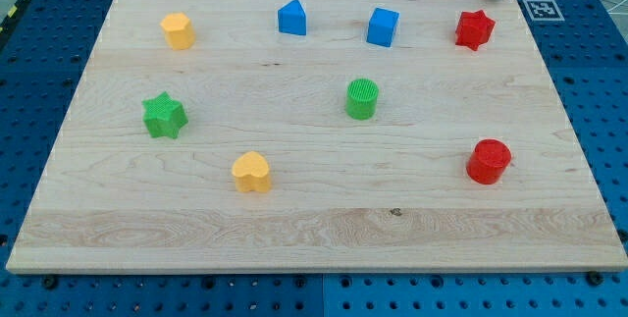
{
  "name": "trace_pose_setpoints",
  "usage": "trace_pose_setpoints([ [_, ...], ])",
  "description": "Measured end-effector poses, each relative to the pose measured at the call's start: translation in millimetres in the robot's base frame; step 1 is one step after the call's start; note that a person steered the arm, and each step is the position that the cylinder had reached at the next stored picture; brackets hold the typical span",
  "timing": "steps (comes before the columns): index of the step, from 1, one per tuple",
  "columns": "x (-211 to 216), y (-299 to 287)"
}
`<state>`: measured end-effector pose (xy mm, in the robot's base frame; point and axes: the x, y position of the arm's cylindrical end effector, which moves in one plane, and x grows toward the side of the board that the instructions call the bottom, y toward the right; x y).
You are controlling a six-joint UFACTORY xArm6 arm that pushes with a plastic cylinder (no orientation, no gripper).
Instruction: Move your arm to the top center of the board
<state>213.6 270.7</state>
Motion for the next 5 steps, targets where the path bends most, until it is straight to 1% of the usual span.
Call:
trace_pose_setpoints([
  [1,0,-11],
  [3,0,-61],
  [5,6,-84],
])
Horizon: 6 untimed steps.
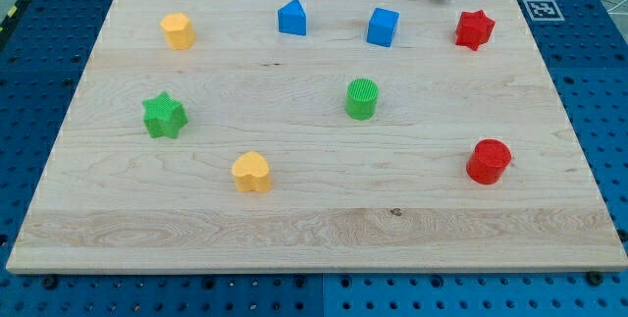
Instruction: Move your arm to the top center of the board
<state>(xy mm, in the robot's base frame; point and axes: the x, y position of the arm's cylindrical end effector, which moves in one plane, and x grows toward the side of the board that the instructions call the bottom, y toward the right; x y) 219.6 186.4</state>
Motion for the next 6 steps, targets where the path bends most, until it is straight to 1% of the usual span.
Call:
trace_pose_setpoints([
  [1,11,-10],
  [3,19,-48],
  [5,12,-153],
  [6,-16,-190],
])
